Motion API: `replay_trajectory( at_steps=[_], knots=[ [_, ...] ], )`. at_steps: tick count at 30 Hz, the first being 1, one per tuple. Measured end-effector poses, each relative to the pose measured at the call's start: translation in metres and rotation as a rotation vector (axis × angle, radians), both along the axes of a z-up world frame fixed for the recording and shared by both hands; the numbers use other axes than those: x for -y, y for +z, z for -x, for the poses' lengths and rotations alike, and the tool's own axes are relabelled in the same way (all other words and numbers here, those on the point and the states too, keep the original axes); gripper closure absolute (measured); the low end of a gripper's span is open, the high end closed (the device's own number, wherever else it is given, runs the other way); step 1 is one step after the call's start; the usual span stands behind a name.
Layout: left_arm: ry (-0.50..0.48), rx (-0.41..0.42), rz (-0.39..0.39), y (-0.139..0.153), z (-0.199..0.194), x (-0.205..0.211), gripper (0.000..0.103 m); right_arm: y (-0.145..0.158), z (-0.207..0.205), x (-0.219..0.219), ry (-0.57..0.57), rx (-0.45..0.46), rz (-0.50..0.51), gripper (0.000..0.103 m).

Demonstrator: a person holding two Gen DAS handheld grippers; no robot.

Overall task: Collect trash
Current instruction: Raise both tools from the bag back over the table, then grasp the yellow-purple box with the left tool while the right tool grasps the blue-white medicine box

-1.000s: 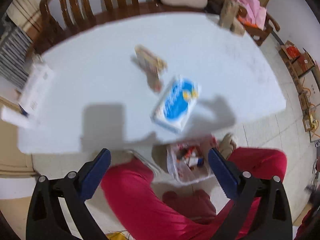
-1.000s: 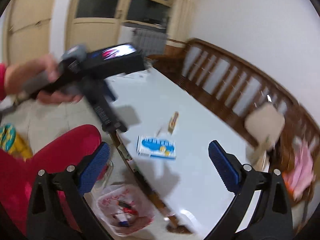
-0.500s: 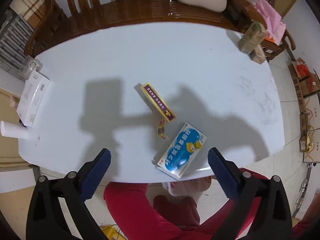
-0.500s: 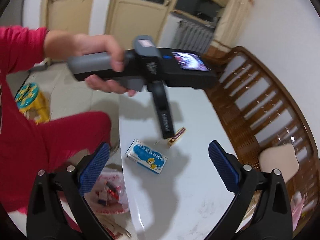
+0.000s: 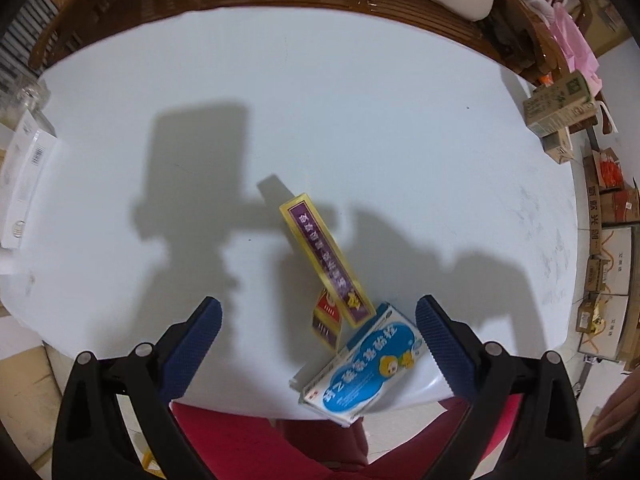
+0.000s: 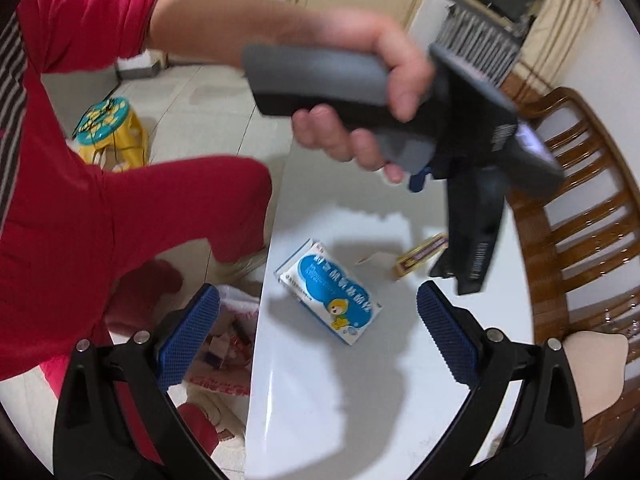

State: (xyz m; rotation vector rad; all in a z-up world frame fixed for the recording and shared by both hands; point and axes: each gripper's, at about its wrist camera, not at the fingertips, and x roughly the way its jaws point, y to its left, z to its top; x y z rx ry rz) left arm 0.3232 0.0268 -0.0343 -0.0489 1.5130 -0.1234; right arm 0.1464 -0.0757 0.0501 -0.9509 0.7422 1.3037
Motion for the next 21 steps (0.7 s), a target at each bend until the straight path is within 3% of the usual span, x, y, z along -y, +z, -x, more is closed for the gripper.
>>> replay_trajectory(
  at_steps=[14,18,21],
  knots=[
    [0.030,-0.079,0.046,-0.039,-0.016,0.000,0.010,-0.078,-0.012,-0.029,0.150,-0.010,0.108,0.006],
    [0.031,-0.104,0.056,-0.047,-0.020,-0.001,0.022,-0.098,-0.014,-0.035,0.191,0.023,0.140,0.006],
    [0.032,-0.121,0.055,-0.053,-0.022,-0.002,0.024,-0.111,-0.017,-0.039,0.219,0.049,0.158,0.006]
  ],
)
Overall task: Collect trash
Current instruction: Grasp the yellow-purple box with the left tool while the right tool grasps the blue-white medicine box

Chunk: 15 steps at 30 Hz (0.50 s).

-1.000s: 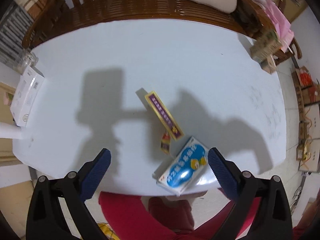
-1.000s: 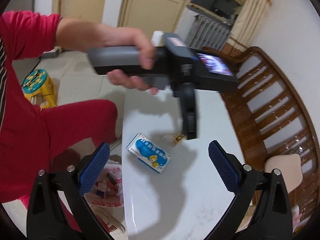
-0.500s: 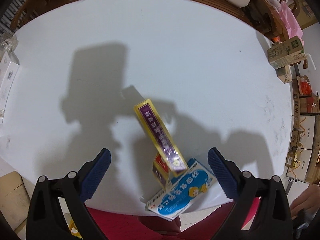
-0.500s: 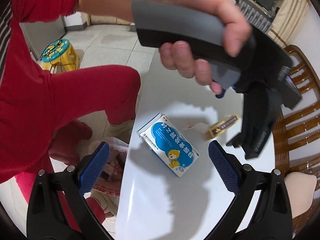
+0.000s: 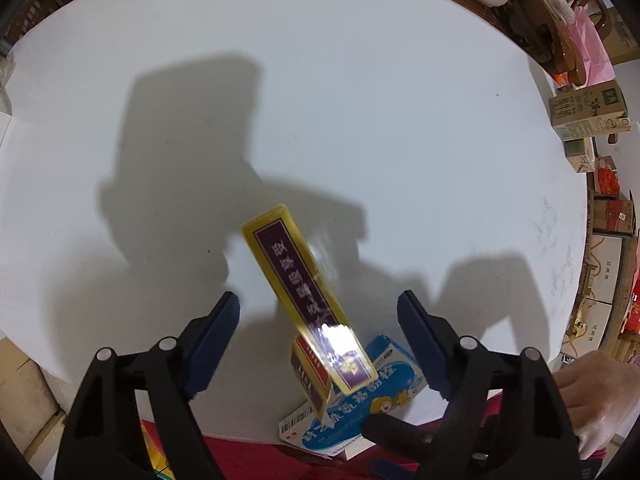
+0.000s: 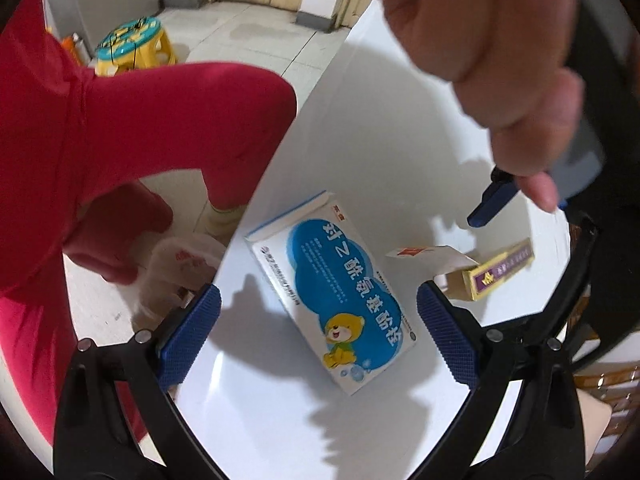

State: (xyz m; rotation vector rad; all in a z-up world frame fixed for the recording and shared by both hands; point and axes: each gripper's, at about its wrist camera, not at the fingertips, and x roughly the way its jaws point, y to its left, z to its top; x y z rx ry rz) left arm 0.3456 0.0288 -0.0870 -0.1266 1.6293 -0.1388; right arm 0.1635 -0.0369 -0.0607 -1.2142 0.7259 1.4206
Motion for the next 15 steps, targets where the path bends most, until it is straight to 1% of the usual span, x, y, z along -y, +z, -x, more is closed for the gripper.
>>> replay_trajectory(
  at_steps=[2,8,11,12,13,14,15],
  knots=[
    [-0.003,-0.008,-0.001,-0.003,-0.001,0.000,0.024,-0.003,-0.004,-0.002,0.007,-0.005,0.002,0.006],
    [-0.019,-0.032,-0.009,-0.012,-0.009,0.000,0.035,-0.012,-0.020,-0.009,0.024,-0.023,0.028,0.010],
    [-0.032,-0.049,-0.028,-0.018,-0.011,-0.001,0.043,-0.019,-0.025,-0.010,0.034,-0.027,0.046,0.019],
    [-0.051,-0.057,-0.032,-0.021,-0.010,0.000,0.051,-0.020,-0.027,-0.010,0.033,-0.042,0.050,0.024],
    [-0.078,-0.060,-0.039,-0.021,-0.010,0.002,0.054,-0.020,-0.029,-0.011,0.032,-0.068,0.053,0.027],
    [-0.095,-0.052,-0.047,-0.020,-0.010,0.003,0.054,-0.020,-0.030,-0.011,0.032,-0.077,0.055,0.027],
    [-0.091,-0.053,-0.049,-0.020,-0.010,0.003,0.054,-0.020,-0.030,-0.011,0.031,-0.082,0.055,0.027]
  ],
)
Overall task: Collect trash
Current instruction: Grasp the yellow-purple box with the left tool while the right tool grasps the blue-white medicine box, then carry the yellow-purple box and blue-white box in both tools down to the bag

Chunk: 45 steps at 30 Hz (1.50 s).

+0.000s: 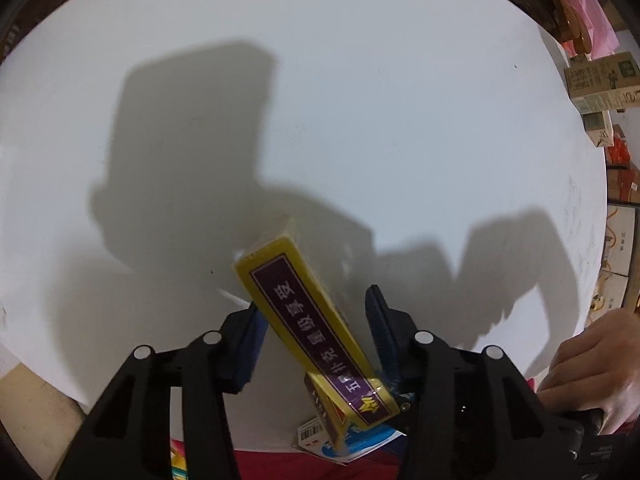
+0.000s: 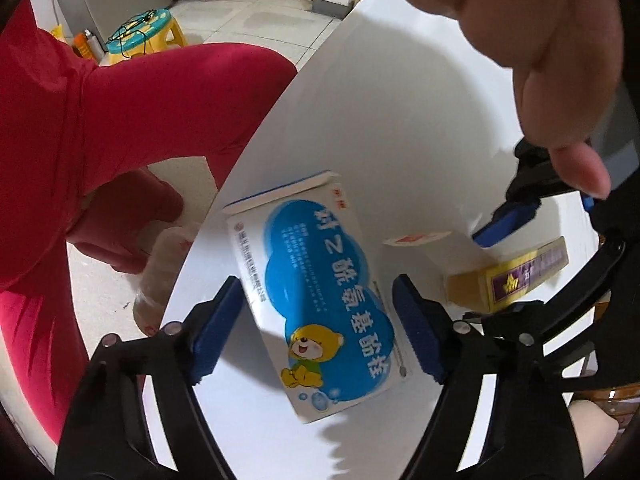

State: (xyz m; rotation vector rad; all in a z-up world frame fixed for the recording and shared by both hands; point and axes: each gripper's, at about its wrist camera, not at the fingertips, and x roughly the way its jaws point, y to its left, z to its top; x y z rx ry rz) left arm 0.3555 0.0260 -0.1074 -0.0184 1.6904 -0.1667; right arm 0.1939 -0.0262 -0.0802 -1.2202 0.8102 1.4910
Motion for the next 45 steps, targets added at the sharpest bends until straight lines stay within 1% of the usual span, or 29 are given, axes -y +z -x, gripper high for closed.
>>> replay_trajectory(
  at_steps=[2,3,4,11,15,18,21,23,26,27,29,31,33,36,38,39,40,41,43,45],
  knots=[
    [0.002,-0.005,0.004,0.000,0.000,-0.001,0.055,-0.003,0.001,-0.002,-0.012,-0.016,0.004,0.029],
    [-0.001,-0.004,0.003,0.000,-0.001,-0.001,0.057,-0.003,-0.002,-0.001,-0.022,-0.033,0.009,0.032],
    [-0.005,0.000,-0.002,0.000,-0.001,-0.001,0.061,-0.002,-0.004,-0.001,-0.040,-0.052,0.013,0.033],
    [-0.018,0.012,-0.005,0.002,-0.002,-0.002,0.071,-0.001,-0.011,0.001,-0.155,-0.079,-0.006,0.035],
    [-0.017,0.041,0.012,0.005,-0.001,-0.009,0.082,0.001,-0.011,0.009,-0.247,-0.063,-0.038,0.036],
    [0.002,0.058,0.033,0.008,0.000,-0.018,0.083,0.005,-0.011,0.020,-0.314,-0.056,-0.064,0.037],
    [0.007,0.080,0.036,0.012,0.002,-0.027,0.083,0.011,-0.013,0.037,-0.409,-0.032,-0.097,0.037],
    [0.019,0.090,0.043,0.013,0.003,-0.033,0.083,0.016,-0.017,0.050,-0.496,-0.011,-0.132,0.037],
    [0.025,0.113,0.053,0.019,0.008,-0.042,0.083,0.023,-0.026,0.070,-0.673,0.018,-0.172,0.037],
    [0.019,0.133,0.055,0.023,0.010,-0.044,0.083,0.024,-0.025,0.072,-0.707,0.035,-0.183,0.037],
    [0.004,0.178,0.051,0.033,0.018,-0.044,0.083,0.030,-0.025,0.083,-0.814,0.104,-0.211,0.037],
    [-0.011,0.213,0.064,0.045,0.033,-0.045,0.083,0.038,-0.025,0.091,-0.911,0.114,-0.245,0.037],
    [-0.029,0.256,0.057,0.055,0.047,-0.044,0.083,0.050,-0.021,0.095,-0.993,0.152,-0.277,0.037],
    [-0.064,0.330,0.052,0.073,0.073,-0.042,0.083,0.069,-0.010,0.097,-1.049,0.202,-0.321,0.037],
    [-0.089,0.381,0.057,0.086,0.096,-0.038,0.083,0.084,0.002,0.094,-1.086,0.257,-0.343,0.037],
    [-0.099,0.403,0.058,0.093,0.100,-0.037,0.083,0.093,0.009,0.093,-1.107,0.288,-0.355,0.037],
    [-0.107,0.422,0.054,0.098,0.104,-0.028,0.083,0.098,0.015,0.093,-1.122,0.305,-0.362,0.037],
    [-0.113,0.442,0.055,0.104,0.117,-0.027,0.083,0.104,0.021,0.094,-1.136,0.318,-0.370,0.037],
    [-0.127,0.470,0.066,0.111,0.127,-0.020,0.083,0.116,0.036,0.096,-1.171,0.341,-0.387,0.037],
    [-0.136,0.507,0.061,0.120,0.146,-0.017,0.083,0.128,0.054,0.094,-1.194,0.359,-0.412,0.037]
  ],
)
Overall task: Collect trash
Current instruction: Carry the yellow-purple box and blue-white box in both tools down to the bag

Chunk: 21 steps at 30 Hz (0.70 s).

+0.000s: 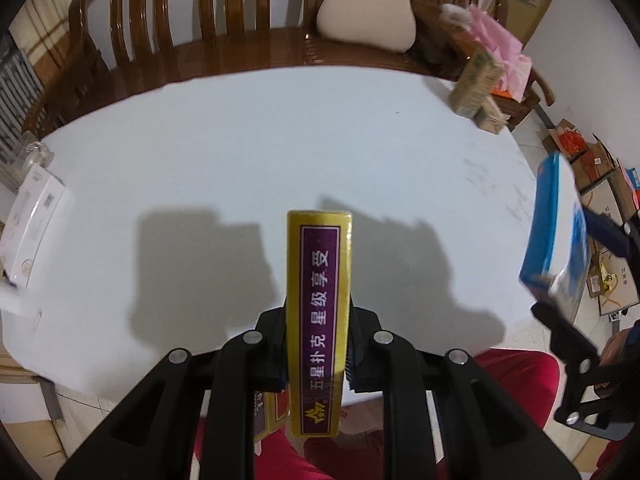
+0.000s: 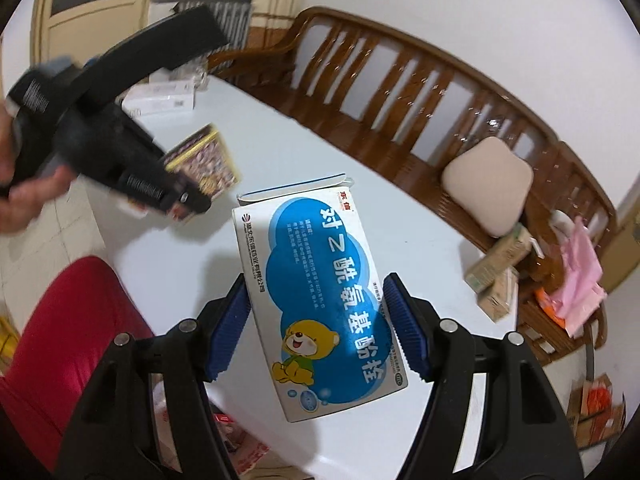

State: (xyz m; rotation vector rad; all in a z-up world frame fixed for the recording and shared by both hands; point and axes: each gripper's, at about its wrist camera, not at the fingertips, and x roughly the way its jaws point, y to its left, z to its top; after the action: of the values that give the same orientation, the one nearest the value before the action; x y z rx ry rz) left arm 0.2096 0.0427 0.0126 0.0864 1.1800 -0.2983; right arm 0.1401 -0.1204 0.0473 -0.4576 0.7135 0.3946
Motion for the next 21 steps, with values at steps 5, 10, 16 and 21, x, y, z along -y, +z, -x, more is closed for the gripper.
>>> replay_trajectory(
  at_steps=[5,10,16,21],
  knots=[
    [-0.034,0.075,-0.014,0.006,0.043,0.011,0.083,0.020,0.039,0.002,-0.053,0.041,-0.031,0.037],
    [-0.063,0.140,-0.019,0.012,0.084,0.031,0.083,0.032,0.085,0.010,-0.101,0.071,-0.060,0.037],
    [-0.098,0.172,-0.017,0.012,0.123,0.040,0.083,0.039,0.119,0.016,-0.128,0.099,-0.062,0.037],
    [-0.130,0.189,-0.028,0.009,0.150,0.046,0.083,0.038,0.149,0.019,-0.152,0.110,-0.073,0.037]
  ],
)
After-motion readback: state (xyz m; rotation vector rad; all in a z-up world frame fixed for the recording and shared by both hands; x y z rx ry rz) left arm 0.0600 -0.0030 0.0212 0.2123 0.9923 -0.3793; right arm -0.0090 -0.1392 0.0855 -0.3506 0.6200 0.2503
